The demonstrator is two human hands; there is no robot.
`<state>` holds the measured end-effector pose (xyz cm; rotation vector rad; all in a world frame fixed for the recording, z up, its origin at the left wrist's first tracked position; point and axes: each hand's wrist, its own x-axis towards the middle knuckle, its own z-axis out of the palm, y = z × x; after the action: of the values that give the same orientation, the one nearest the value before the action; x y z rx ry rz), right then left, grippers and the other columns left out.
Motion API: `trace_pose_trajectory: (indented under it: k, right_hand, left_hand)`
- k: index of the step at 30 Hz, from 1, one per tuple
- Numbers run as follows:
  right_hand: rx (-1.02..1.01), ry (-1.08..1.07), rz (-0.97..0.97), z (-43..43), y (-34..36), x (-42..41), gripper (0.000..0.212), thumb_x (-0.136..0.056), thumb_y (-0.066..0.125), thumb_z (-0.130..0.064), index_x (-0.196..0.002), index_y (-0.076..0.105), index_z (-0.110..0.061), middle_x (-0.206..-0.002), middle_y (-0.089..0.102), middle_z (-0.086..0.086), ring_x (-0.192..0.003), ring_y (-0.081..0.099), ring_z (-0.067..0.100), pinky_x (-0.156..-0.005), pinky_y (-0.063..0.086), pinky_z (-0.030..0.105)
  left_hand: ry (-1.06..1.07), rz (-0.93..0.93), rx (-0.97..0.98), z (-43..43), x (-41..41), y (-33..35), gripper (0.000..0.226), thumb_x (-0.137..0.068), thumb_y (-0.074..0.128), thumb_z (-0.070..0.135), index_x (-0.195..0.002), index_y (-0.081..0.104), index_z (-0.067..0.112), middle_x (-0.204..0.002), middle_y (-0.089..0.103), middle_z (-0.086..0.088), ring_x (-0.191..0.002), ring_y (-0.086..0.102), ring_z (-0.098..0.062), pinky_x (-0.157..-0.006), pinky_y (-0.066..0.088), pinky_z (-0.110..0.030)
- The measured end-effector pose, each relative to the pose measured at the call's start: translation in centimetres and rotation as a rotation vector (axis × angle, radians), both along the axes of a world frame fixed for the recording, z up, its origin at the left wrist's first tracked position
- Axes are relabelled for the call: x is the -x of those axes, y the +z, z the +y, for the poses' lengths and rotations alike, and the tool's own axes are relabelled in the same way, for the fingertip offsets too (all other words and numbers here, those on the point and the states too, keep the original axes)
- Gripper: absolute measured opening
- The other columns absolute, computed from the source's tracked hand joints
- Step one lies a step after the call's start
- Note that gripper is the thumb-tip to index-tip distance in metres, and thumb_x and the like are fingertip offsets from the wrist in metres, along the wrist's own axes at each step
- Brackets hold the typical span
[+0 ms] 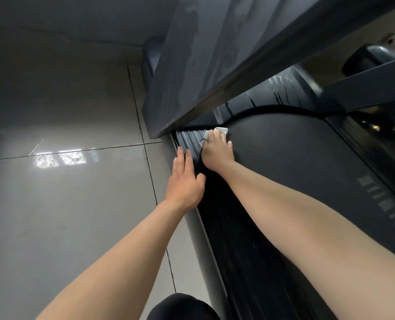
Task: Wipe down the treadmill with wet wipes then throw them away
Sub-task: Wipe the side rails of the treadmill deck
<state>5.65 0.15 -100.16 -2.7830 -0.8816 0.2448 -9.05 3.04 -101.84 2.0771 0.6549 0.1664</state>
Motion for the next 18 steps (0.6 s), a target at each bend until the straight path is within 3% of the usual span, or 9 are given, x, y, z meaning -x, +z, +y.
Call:
trace_pose_trajectory:
  k: [5, 7, 9, 12, 15, 18]
  right_hand:
    - [-0.101, 0.162, -0.004, 0.9, 0.2, -0.4, 0.025, -0.096, 0.044, -0.008, -0.12, 0.05, -0.008, -0.137, 0.045, 0.012, -0.137, 0.036, 0.03, -0.109, 0.028, 0.049]
    - [-0.135, 0.264, 0.038, 0.3, 0.1, 0.3, 0.038, -0.1, 0.043, -0.009, -0.138, 0.049, -0.01, -0.153, 0.04, 0.008, -0.147, 0.029, 0.024, -0.118, 0.019, 0.05]
    - [-0.129, 0.344, 0.099, -0.4, 0.0, 1.2, 0.048, -0.107, 0.036, -0.017, -0.155, 0.036, -0.018, -0.166, 0.023, 0.0, -0.154, 0.014, 0.014, -0.122, 0.003, 0.046]
    - [-0.099, 0.405, 0.089, -1.4, 0.2, 1.5, 0.048, -0.109, 0.029, -0.022, -0.158, 0.03, -0.025, -0.167, 0.018, -0.005, -0.154, 0.01, 0.008, -0.123, -0.003, 0.044]
    - [-0.03, 0.351, 0.023, -1.8, 0.7, 0.6, 0.05, -0.108, 0.031, -0.026, -0.158, 0.027, -0.024, -0.168, 0.017, -0.004, -0.154, 0.008, 0.01, -0.122, -0.001, 0.051]
    - [-0.085, 0.158, 0.055, -2.0, 0.7, -0.7, 0.038, -0.106, 0.031, -0.027, -0.143, 0.039, -0.02, -0.162, 0.027, 0.0, -0.151, 0.017, 0.018, -0.12, 0.011, 0.061]
  left_hand:
    - [0.0, -0.013, 0.025, 0.1, -0.2, -0.3, 0.074, -0.102, 0.038, 0.028, -0.162, -0.005, 0.02, -0.166, -0.024, 0.007, -0.155, -0.015, -0.014, -0.126, 0.004, -0.035]
    - [0.005, -0.016, 0.031, 0.1, -0.3, -0.3, 0.074, -0.102, 0.039, 0.029, -0.162, -0.004, 0.02, -0.167, -0.023, 0.007, -0.155, -0.015, -0.014, -0.126, 0.003, -0.035]
    - [0.012, -0.019, 0.025, 0.3, -0.4, -0.4, 0.075, -0.103, 0.039, 0.032, -0.162, -0.006, 0.023, -0.167, -0.022, 0.007, -0.155, -0.014, -0.014, -0.126, 0.003, -0.035]
    - [0.002, -0.022, 0.034, 0.4, -0.4, -0.6, 0.077, -0.102, 0.04, 0.034, -0.161, -0.01, 0.026, -0.167, -0.023, 0.008, -0.155, -0.014, -0.014, -0.125, 0.003, -0.035]
    - [-0.006, -0.011, 0.06, 0.4, -0.2, -0.6, 0.076, -0.103, 0.04, 0.03, -0.161, -0.008, 0.025, -0.166, -0.025, 0.011, -0.155, -0.014, -0.013, -0.124, 0.004, -0.036]
    - [-0.003, -0.015, 0.065, 0.3, -0.1, -0.5, 0.075, -0.103, 0.039, 0.029, -0.161, -0.008, 0.025, -0.165, -0.026, 0.011, -0.155, -0.015, -0.013, -0.125, 0.003, -0.036]
